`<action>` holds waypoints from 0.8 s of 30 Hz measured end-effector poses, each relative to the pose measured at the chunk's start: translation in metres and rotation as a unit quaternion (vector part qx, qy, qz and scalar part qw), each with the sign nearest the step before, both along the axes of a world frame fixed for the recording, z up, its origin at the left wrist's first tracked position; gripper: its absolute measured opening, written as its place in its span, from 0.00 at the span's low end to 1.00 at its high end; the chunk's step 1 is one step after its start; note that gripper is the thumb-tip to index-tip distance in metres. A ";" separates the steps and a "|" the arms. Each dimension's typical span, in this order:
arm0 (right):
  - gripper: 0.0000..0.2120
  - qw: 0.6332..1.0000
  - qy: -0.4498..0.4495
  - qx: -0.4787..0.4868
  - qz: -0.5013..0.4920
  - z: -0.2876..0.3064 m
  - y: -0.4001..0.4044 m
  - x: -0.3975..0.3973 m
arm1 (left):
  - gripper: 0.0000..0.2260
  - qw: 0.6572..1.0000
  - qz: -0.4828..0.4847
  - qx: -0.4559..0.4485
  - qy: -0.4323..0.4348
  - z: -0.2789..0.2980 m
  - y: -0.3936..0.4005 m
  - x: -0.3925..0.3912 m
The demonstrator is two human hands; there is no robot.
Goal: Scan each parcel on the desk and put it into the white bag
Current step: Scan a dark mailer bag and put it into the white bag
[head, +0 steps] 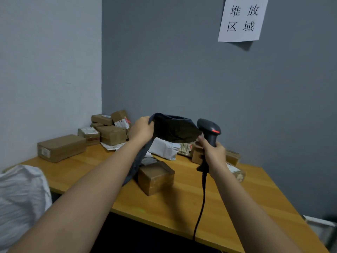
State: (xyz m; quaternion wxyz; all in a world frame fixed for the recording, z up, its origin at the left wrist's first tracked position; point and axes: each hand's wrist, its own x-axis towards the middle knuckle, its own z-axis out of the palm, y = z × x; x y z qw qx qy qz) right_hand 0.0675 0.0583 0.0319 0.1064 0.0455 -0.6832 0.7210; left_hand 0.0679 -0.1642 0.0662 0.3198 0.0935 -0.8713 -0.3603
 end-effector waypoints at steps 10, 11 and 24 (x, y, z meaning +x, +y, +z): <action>0.08 0.999 -0.019 0.041 0.017 -0.038 -0.029 -0.006 | 0.16 0.982 0.106 0.111 0.114 0.007 -0.063 0.027; 0.08 0.999 -0.016 0.034 0.021 -0.037 -0.036 -0.008 | 0.16 0.980 0.111 0.103 0.126 0.008 -0.070 0.028; 0.10 1.000 0.007 0.018 -0.018 -0.026 -0.042 -0.029 | 0.17 0.981 0.039 -0.106 0.161 0.021 -0.055 0.015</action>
